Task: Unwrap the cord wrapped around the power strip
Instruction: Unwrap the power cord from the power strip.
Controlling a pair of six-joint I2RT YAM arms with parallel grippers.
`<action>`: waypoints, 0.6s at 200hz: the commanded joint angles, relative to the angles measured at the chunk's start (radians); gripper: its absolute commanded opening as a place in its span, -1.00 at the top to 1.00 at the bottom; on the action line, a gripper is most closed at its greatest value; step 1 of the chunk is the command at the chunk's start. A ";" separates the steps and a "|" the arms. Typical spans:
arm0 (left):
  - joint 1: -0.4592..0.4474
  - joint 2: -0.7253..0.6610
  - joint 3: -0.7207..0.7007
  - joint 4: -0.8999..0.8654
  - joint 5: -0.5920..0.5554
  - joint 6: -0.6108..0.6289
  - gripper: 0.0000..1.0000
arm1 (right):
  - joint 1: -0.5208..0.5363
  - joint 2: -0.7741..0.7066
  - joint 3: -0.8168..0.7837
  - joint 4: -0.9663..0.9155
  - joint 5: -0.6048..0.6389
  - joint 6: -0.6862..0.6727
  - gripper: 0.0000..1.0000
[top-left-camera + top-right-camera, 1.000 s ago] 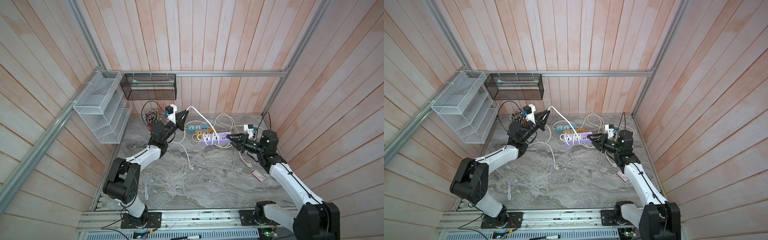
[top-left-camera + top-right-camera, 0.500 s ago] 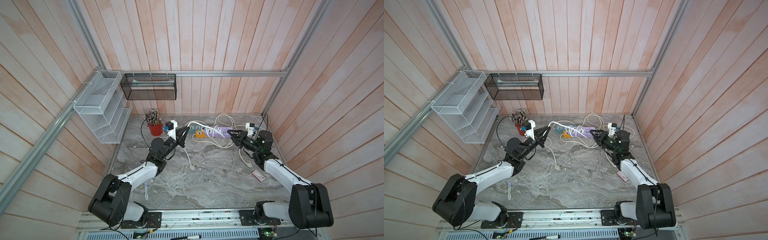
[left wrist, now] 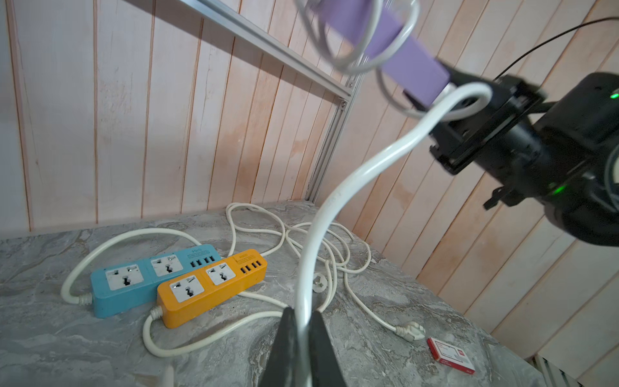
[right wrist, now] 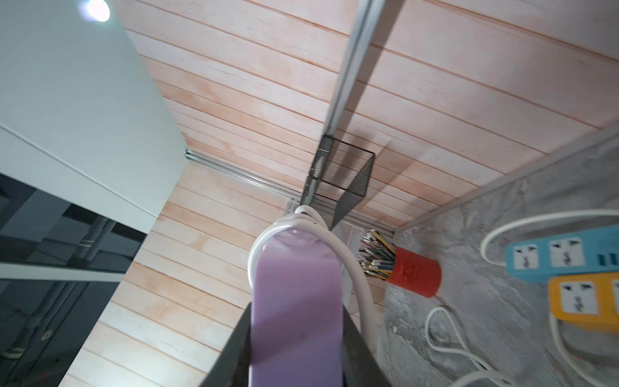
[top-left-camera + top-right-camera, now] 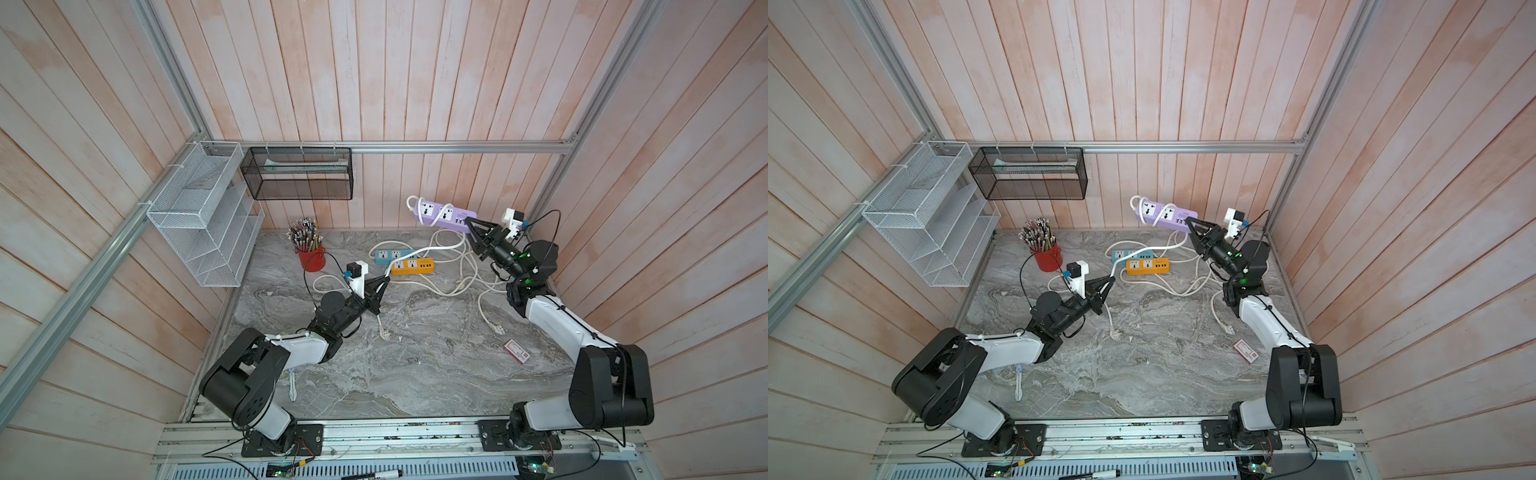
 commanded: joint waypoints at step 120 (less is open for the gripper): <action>0.191 0.317 0.409 -0.019 0.069 -0.002 1.00 | 0.034 -0.266 -0.053 -0.135 -0.265 0.045 0.54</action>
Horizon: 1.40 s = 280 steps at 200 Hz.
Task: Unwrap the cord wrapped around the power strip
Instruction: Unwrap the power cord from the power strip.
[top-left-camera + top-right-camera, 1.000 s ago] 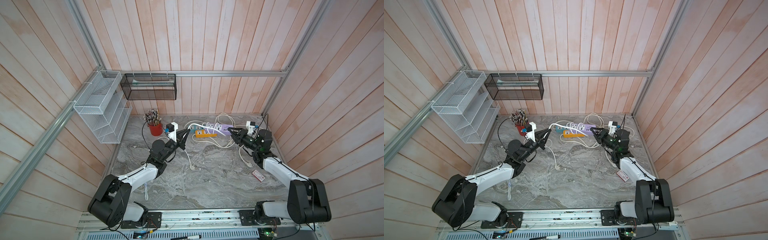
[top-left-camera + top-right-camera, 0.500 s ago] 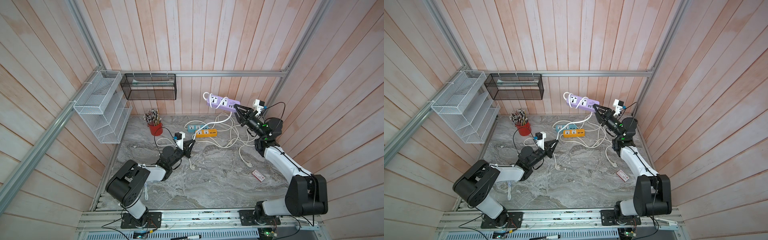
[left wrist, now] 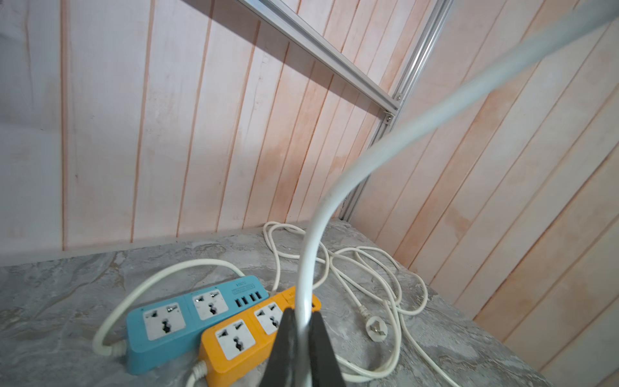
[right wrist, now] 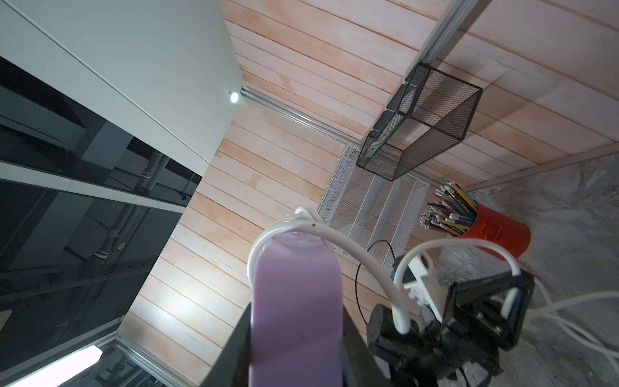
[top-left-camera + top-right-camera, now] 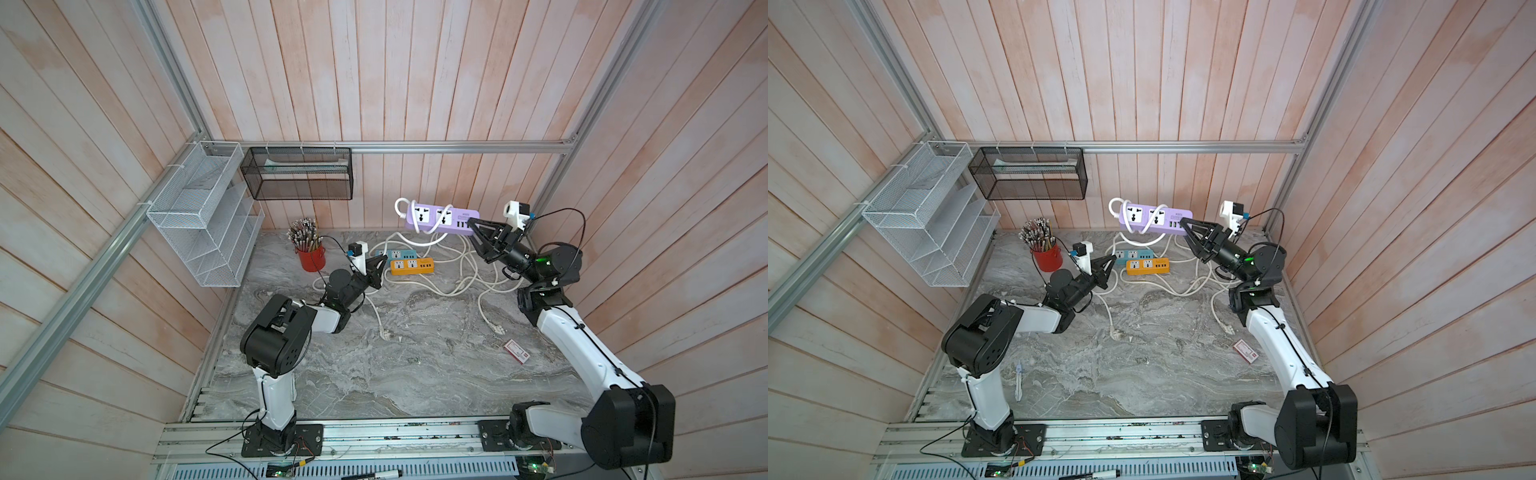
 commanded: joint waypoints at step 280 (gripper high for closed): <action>0.153 -0.389 0.085 -0.278 0.105 0.085 1.00 | -0.143 -0.007 -0.228 -0.606 0.084 -0.641 0.56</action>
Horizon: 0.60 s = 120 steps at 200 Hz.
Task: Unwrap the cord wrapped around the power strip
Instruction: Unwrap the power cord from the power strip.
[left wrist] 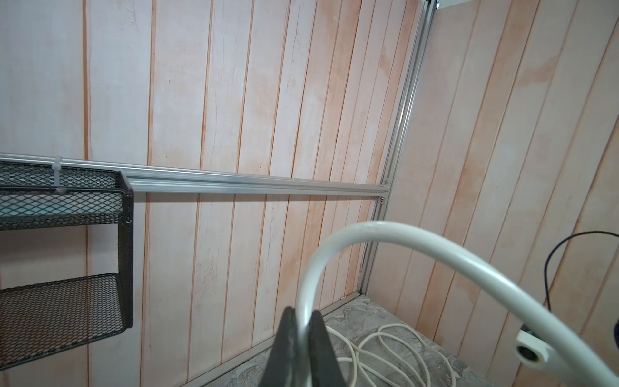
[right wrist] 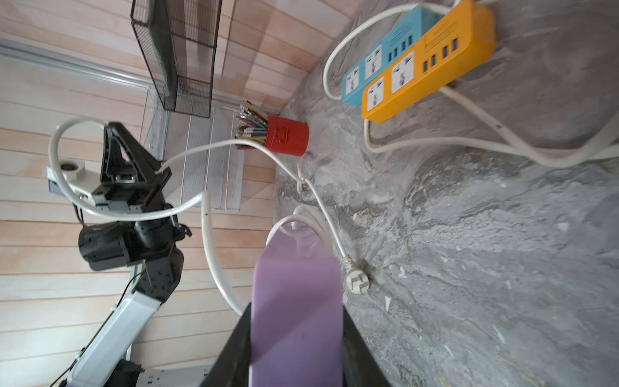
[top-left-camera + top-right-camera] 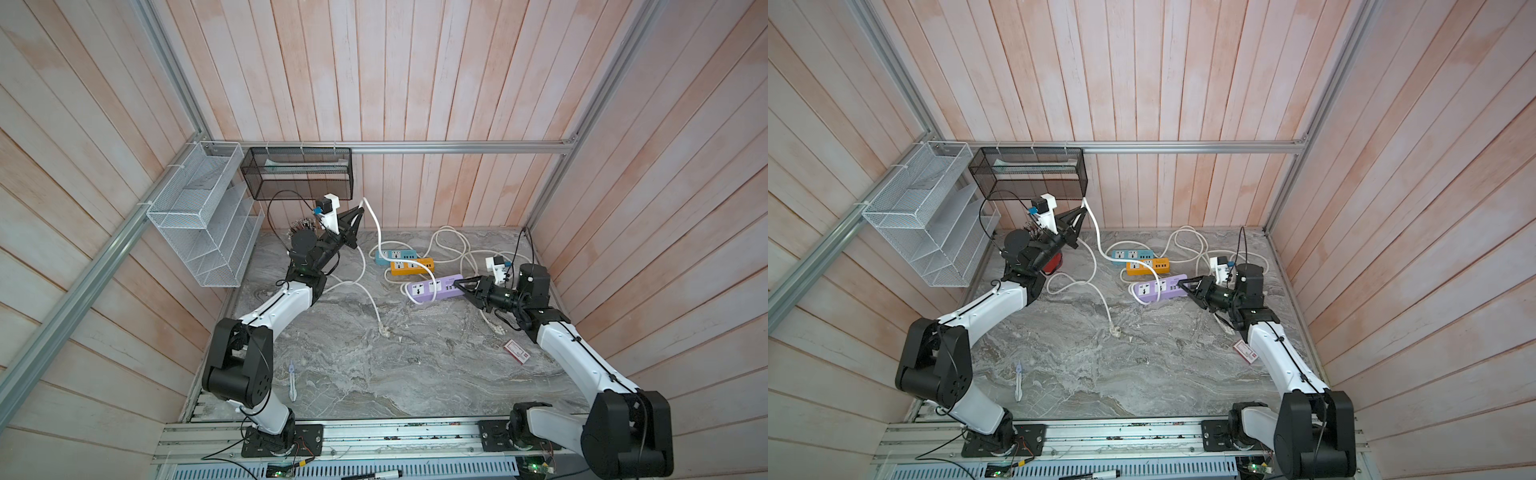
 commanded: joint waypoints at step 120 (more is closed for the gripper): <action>-0.017 -0.106 -0.575 0.080 -0.096 -0.100 1.00 | -0.146 0.213 0.296 0.527 0.057 0.324 0.56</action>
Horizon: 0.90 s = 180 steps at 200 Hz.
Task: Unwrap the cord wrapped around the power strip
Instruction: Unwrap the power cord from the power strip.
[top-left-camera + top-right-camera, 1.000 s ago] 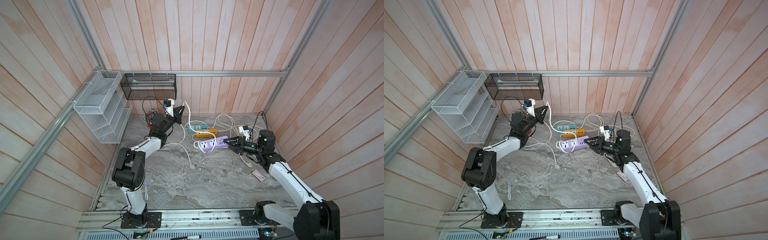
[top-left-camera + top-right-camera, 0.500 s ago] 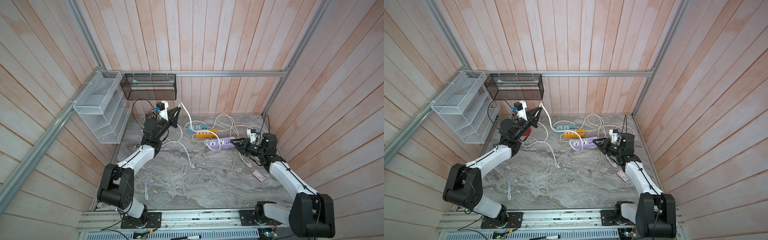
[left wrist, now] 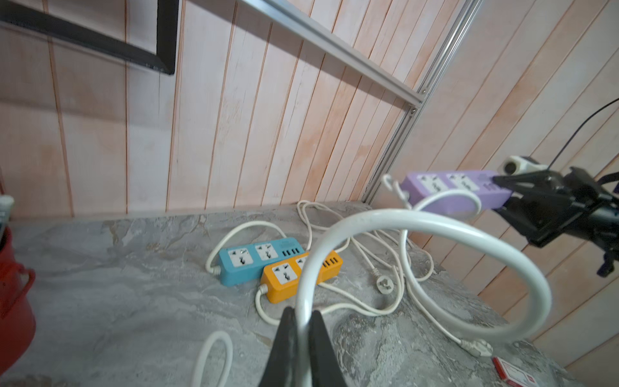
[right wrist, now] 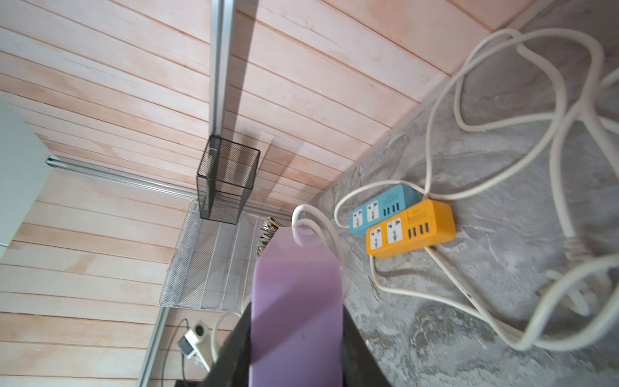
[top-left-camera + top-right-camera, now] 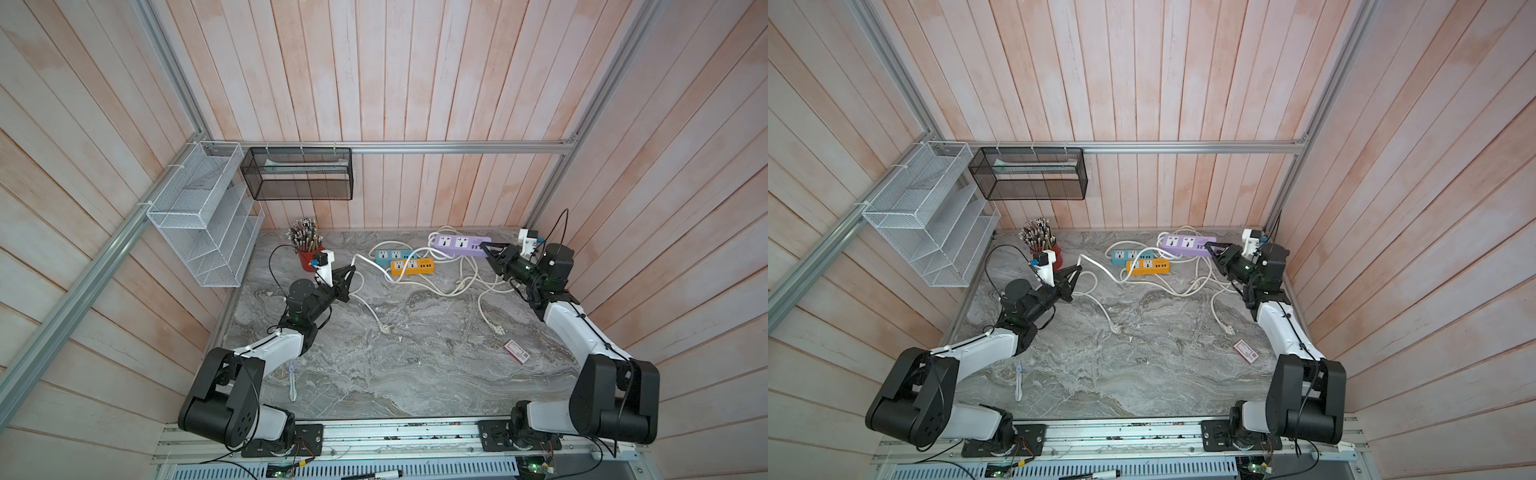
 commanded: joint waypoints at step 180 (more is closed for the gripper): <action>-0.003 0.373 0.009 0.061 -0.115 -0.133 -1.00 | -0.048 0.065 0.352 0.520 0.001 0.489 0.54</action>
